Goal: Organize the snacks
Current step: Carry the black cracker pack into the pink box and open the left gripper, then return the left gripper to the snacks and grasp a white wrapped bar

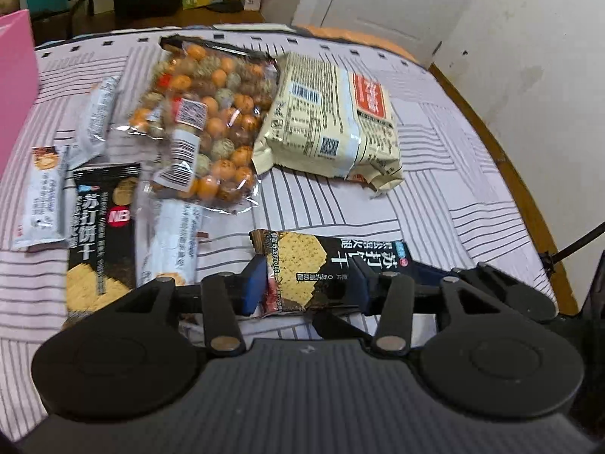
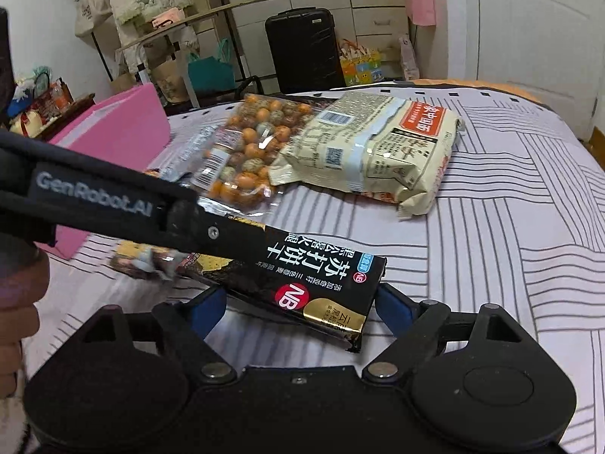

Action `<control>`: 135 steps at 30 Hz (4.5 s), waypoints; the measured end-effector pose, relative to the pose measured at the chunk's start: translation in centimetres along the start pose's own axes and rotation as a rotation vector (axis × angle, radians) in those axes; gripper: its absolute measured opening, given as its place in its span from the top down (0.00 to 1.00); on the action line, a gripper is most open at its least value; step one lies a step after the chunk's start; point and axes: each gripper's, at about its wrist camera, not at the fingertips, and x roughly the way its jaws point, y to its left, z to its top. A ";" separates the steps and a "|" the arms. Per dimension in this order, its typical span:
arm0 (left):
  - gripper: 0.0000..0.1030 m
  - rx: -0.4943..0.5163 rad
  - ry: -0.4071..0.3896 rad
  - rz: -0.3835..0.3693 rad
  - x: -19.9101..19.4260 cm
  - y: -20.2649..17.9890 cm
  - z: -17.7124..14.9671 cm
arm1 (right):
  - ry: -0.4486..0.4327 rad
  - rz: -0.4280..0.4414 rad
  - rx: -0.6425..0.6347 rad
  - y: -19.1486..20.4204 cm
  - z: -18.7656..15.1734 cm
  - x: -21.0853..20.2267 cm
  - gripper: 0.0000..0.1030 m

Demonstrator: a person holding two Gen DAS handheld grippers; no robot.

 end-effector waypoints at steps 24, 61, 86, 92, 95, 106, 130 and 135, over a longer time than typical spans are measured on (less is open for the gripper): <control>0.52 -0.027 0.002 0.106 -15.3 3.3 -4.1 | 0.059 0.064 -0.403 15.4 3.8 -9.0 0.13; 0.51 -0.340 -0.239 0.327 -19.5 23.7 3.1 | -0.136 0.368 -0.662 27.8 14.1 7.7 0.12; 0.49 -0.214 -0.204 0.230 -22.2 19.3 3.6 | -0.120 0.240 -0.542 19.4 11.8 -3.9 0.06; 0.51 -0.125 -0.141 0.054 -20.6 14.2 5.1 | -0.091 0.215 -0.395 16.0 11.5 -5.4 0.06; 0.51 -0.094 -0.114 0.045 -18.4 12.3 5.4 | -0.053 0.199 -0.335 14.2 10.0 -4.3 0.06; 0.53 -0.041 -0.101 0.144 -9.5 11.8 3.0 | 0.063 0.136 -0.064 9.2 5.6 3.2 0.29; 0.74 -0.011 -0.109 0.487 0.2 13.9 1.8 | 0.039 -0.046 0.002 9.6 1.6 5.7 0.70; 0.75 -0.013 -0.106 0.485 -0.5 13.5 1.7 | 0.054 -0.033 0.017 9.3 1.1 4.7 0.70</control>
